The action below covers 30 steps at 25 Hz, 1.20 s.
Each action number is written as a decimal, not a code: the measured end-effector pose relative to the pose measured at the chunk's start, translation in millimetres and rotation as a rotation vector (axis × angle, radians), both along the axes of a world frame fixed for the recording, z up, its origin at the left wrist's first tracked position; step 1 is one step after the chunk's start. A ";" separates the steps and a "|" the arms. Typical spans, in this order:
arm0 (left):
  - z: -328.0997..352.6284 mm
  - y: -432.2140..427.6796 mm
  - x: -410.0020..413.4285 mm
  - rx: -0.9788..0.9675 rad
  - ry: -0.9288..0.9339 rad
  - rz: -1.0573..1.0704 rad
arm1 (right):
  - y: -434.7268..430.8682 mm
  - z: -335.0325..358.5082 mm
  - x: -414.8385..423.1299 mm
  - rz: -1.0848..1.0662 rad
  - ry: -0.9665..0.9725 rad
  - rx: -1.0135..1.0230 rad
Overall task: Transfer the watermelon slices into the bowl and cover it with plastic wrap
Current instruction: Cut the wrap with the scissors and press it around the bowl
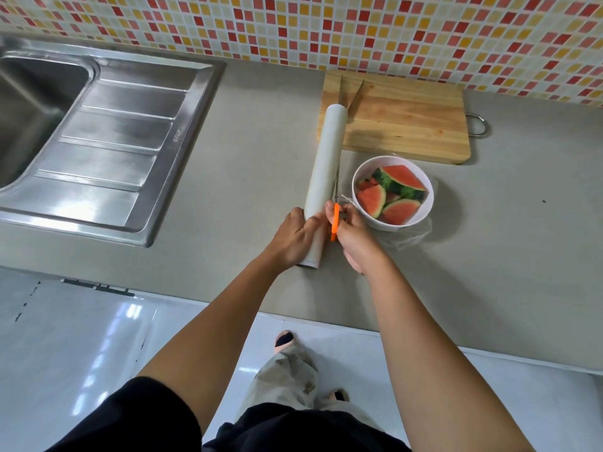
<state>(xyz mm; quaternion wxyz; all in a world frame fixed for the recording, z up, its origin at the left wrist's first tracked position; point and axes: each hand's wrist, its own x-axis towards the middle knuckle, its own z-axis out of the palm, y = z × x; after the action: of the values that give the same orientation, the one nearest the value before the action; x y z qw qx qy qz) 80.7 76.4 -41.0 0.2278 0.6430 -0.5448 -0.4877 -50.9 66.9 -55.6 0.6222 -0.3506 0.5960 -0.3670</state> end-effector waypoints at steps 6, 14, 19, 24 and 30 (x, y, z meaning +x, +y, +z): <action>-2.2 3.4 4.6 -0.022 -0.036 -0.037 | -11.0 -5.0 2.8 -0.054 0.003 -0.014; -4.1 12.5 15.9 -0.018 -0.069 -0.098 | -19.8 -3.8 11.1 -0.124 -0.009 -0.044; -4.8 17.4 21.7 -0.028 -0.101 -0.129 | -24.9 -5.0 12.9 -0.123 -0.028 -0.051; -2.9 21.7 29.8 -0.028 -0.114 -0.163 | -29.8 -3.2 16.8 -0.146 -0.052 -0.038; 1.7 28.3 40.0 -0.021 -0.094 -0.179 | -34.0 1.9 18.2 -0.158 -0.080 -0.031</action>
<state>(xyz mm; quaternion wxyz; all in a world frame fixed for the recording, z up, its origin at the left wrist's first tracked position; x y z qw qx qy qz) 120.7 104.7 -39.3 0.1639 0.6117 -0.6152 -0.4696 -32.7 32.9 -53.7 0.6092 -0.2973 0.5907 -0.4377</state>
